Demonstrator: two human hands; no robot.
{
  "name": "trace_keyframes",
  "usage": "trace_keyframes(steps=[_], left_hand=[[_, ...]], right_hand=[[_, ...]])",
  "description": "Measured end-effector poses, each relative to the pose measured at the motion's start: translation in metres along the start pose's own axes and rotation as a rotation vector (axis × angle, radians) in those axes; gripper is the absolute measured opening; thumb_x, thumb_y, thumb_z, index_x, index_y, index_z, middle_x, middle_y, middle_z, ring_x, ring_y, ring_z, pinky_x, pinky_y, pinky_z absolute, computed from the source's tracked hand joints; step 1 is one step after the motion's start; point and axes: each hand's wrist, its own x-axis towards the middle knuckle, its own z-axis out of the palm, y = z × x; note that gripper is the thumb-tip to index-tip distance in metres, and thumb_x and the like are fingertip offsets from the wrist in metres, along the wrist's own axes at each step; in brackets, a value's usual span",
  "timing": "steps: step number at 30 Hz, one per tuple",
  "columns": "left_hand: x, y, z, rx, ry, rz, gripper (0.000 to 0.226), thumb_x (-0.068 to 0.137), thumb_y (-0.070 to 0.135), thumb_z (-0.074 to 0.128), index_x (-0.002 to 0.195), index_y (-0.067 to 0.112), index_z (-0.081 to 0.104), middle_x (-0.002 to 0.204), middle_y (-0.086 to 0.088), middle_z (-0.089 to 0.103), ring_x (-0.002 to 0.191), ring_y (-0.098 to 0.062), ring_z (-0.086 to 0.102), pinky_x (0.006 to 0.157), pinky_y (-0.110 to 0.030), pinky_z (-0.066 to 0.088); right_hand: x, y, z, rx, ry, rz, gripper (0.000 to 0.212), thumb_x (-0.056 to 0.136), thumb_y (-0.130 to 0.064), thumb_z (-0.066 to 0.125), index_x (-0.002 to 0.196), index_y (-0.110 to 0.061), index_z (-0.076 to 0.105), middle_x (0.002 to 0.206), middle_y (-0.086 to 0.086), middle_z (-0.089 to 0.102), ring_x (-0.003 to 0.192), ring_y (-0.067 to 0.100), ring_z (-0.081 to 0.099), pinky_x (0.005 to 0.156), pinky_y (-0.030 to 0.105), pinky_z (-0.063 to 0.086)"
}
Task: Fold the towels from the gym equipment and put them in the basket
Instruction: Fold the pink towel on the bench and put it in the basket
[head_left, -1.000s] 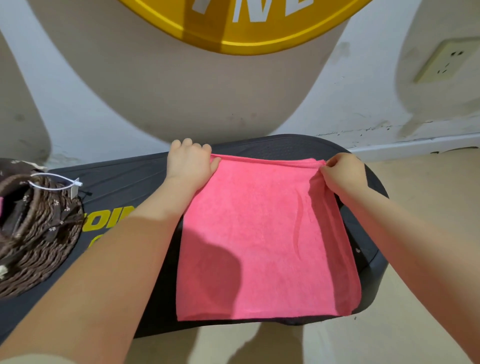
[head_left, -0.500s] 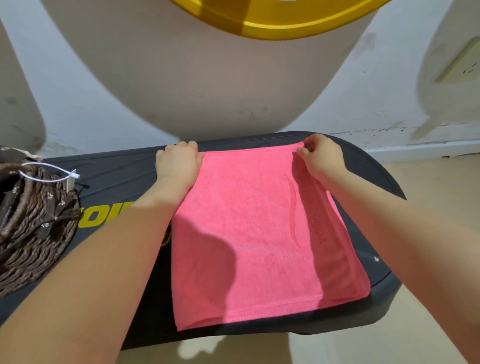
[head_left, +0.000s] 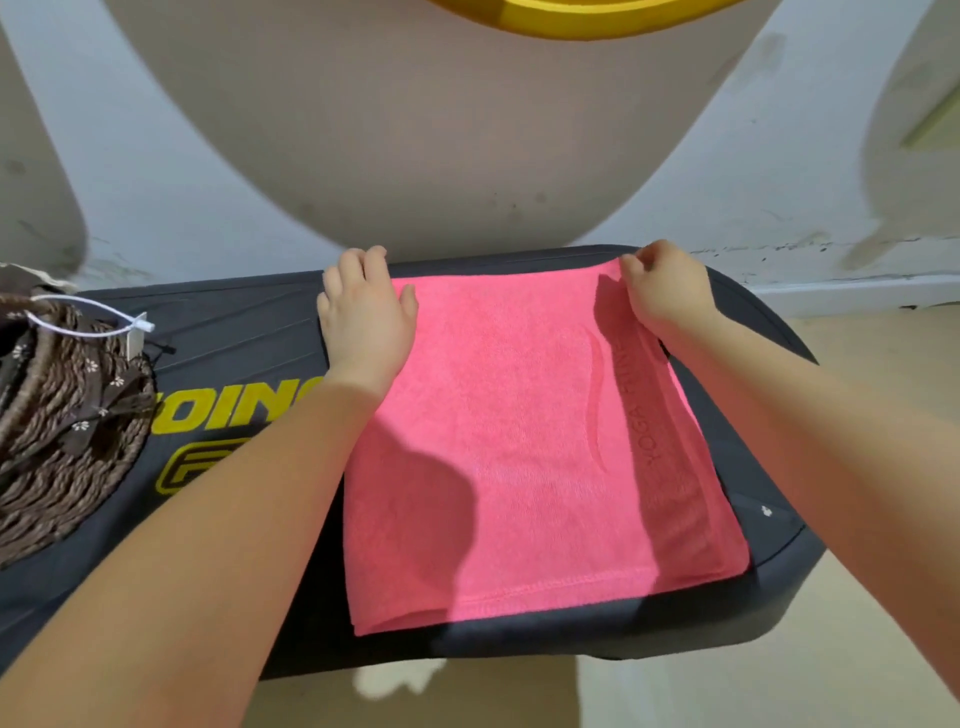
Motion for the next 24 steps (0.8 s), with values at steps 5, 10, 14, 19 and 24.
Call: trace_keyframes(steps=[5, 10, 14, 19, 24], left_hand=[[-0.049, 0.006, -0.008, -0.082, -0.019, 0.123, 0.04, 0.091, 0.026, 0.05, 0.126, 0.006, 0.048, 0.132, -0.014, 0.044, 0.123, -0.033, 0.037, 0.1, -0.044, 0.029], [-0.112, 0.001, -0.026, -0.138, -0.132, 0.246, 0.055, 0.08, 0.052, 0.029, 0.097, 0.009, 0.059, 0.106, -0.011, 0.054, 0.103, -0.031, 0.048, 0.088, -0.038, 0.035], [-0.16, -0.013, -0.039, -0.099, -0.254, 0.417, 0.06, 0.073, 0.063, 0.035, 0.091, 0.011, 0.059, 0.094, -0.006, 0.055, 0.092, -0.021, 0.045, 0.079, -0.029, 0.027], [-0.197, -0.034, -0.043, -0.058, -0.177, 0.49, 0.048, 0.068, 0.058, 0.049, 0.087, 0.015, 0.059, 0.084, 0.0, 0.058, 0.083, -0.011, 0.039, 0.071, -0.024, 0.024], [-0.21, -0.049, -0.048, -0.019, -0.071, 0.378, 0.024, 0.072, 0.025, 0.047, 0.091, 0.015, 0.058, 0.086, -0.004, 0.06, 0.081, -0.017, 0.043, 0.068, -0.028, 0.023]], right_hand=[[-0.043, 0.02, -0.022, 0.169, -0.131, 0.038, 0.014, 0.088, -0.024, 0.047, 0.084, -0.012, 0.055, 0.074, 0.005, 0.054, 0.068, 0.023, 0.05, 0.065, 0.029, 0.038], [-0.092, 0.03, -0.046, 0.291, -0.218, 0.1, 0.015, 0.088, -0.014, 0.052, 0.077, -0.007, 0.058, 0.065, 0.004, 0.055, 0.055, 0.015, 0.048, 0.051, 0.024, 0.035], [-0.125, 0.042, -0.057, 0.322, -0.301, 0.174, 0.021, 0.088, -0.021, 0.058, 0.073, -0.005, 0.06, 0.068, 0.008, 0.056, 0.058, 0.018, 0.046, 0.051, 0.025, 0.031], [-0.152, 0.046, -0.06, 0.193, -0.418, 0.166, 0.031, 0.083, -0.024, 0.065, 0.061, -0.006, 0.052, 0.054, 0.007, 0.043, 0.05, 0.018, 0.036, 0.046, 0.025, 0.026], [-0.169, 0.058, -0.054, -0.03, -0.247, 0.084, 0.027, 0.083, -0.021, 0.066, 0.072, 0.004, 0.06, 0.069, 0.015, 0.058, 0.063, 0.024, 0.048, 0.053, 0.031, 0.034]])
